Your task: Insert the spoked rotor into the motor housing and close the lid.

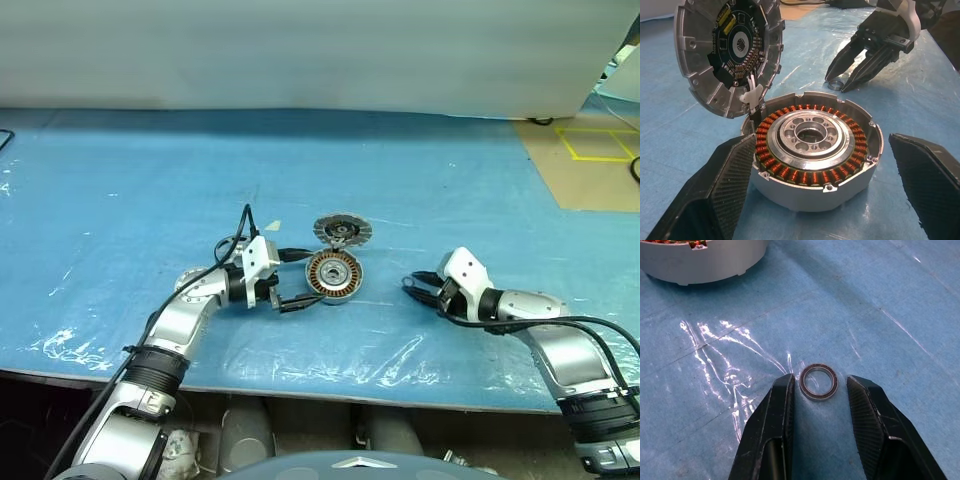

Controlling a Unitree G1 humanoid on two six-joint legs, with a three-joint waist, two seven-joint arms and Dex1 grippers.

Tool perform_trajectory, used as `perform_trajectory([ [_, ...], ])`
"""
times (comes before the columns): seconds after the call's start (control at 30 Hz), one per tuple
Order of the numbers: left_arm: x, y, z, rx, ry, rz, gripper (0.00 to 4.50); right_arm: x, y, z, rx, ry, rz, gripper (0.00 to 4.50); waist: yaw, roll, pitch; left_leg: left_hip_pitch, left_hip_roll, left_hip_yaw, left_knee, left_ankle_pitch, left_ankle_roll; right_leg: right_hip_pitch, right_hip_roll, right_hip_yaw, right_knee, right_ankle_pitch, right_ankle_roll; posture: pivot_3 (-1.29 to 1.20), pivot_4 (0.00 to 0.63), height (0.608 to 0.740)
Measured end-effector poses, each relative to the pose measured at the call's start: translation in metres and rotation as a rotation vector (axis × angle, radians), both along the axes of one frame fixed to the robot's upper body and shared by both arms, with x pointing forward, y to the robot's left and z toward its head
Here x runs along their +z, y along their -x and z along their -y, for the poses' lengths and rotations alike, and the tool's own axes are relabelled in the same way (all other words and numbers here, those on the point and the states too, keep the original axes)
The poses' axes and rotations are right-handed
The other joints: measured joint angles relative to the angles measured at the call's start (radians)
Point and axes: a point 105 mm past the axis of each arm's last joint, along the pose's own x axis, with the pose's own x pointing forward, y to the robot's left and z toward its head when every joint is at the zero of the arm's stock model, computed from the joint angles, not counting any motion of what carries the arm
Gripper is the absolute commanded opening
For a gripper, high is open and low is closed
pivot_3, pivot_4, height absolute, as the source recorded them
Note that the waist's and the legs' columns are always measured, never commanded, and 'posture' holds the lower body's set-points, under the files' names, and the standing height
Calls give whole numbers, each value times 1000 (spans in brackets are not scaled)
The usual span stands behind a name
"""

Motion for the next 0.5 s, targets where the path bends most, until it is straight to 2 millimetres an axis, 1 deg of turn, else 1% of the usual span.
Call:
perform_trajectory([
  [0.07,0,0,0,0,0,0,4500,0,0,0,2,1,4,1310,0,0,0,0,0,0,0,0,0,0,0,0,0,0,0,0,150,740],
  [0.13,0,0,0,0,0,1,4500,0,0,-1,9,3,7,767,0,0,0,0,0,0,0,0,0,0,0,0,0,0,0,0,150,740],
  [0.17,0,0,0,0,-1,2,4500,0,0,-2,12,5,11,648,0,0,0,0,0,0,0,0,0,0,0,0,0,0,0,0,150,740],
  [0.33,1,-1,-1,3,-4,5,4500,1,-2,-5,28,20,23,649,-2,0,0,1,0,0,0,0,0,1,0,0,0,0,0,0,150,740],
  [0.4,1,-1,-2,8,-5,6,4500,5,-4,-7,38,16,27,649,-3,0,0,1,0,0,0,0,0,0,0,-1,1,0,0,0,150,740],
  [0.47,1,-2,-4,14,-6,7,4500,15,-7,-15,64,-12,38,649,-4,0,0,1,0,0,0,0,0,0,0,-1,1,0,0,0,150,740],
  [0.5,2,-1,-6,15,-8,8,4500,25,-8,-24,96,-42,45,649,-4,0,0,1,0,0,0,0,0,-1,0,-1,1,0,0,0,150,740],
])
